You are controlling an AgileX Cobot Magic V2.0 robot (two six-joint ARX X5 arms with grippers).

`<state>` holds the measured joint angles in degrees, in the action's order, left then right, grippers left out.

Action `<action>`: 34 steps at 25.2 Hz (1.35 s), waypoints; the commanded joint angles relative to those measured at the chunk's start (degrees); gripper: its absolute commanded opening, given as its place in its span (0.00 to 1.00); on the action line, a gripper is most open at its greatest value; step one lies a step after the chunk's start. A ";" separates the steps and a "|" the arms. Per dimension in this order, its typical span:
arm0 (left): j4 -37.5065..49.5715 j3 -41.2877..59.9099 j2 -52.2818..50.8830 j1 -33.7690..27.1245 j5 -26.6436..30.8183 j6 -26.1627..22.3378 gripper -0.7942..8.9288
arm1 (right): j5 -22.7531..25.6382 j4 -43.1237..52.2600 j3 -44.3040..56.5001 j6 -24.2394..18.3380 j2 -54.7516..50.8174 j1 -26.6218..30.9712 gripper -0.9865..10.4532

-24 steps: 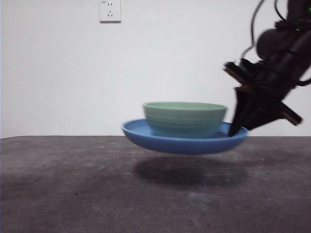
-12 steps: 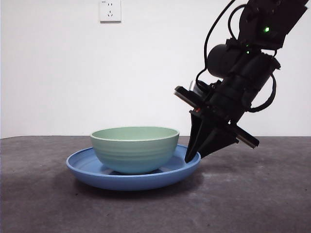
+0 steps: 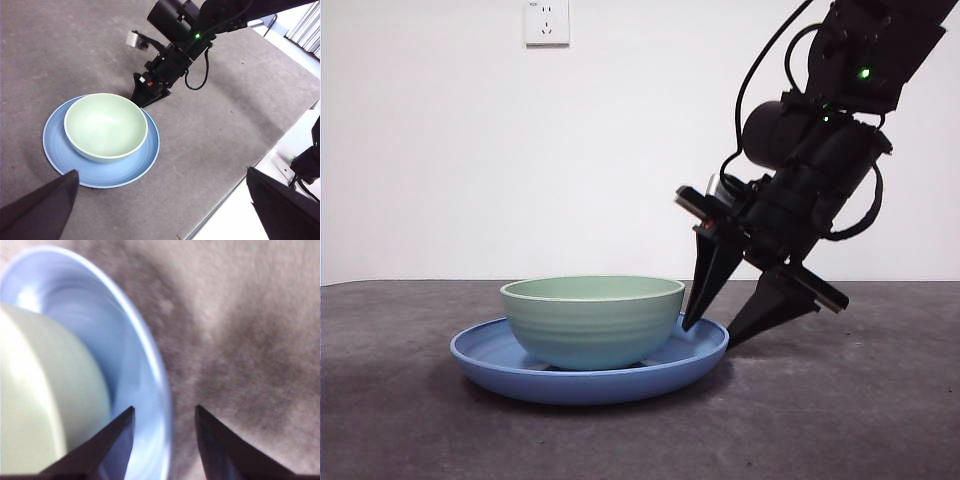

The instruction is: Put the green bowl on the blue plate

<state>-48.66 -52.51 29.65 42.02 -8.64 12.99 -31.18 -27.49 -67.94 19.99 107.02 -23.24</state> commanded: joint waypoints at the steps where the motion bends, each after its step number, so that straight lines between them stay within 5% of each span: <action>1: 0.26 -0.57 0.15 0.33 0.28 0.11 0.66 | 1.60 -0.13 -2.05 -0.07 -2.75 0.28 0.26; 9: 0.28 -0.57 0.15 0.33 0.28 -0.04 0.66 | 3.34 -13.25 -2.27 -8.96 -23.93 4.37 0.44; 14: 0.59 -0.57 0.15 0.33 0.28 -0.04 0.66 | 8.57 -23.26 -2.23 -14.12 -35.98 3.63 0.54; 34: 0.63 -0.57 0.15 0.33 0.28 -0.04 0.66 | 9.18 -27.80 12.31 -14.93 -71.52 -0.31 0.57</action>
<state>-48.60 -52.51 29.65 42.02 -8.62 12.99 -22.11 -55.46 -55.79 5.74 36.10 -23.22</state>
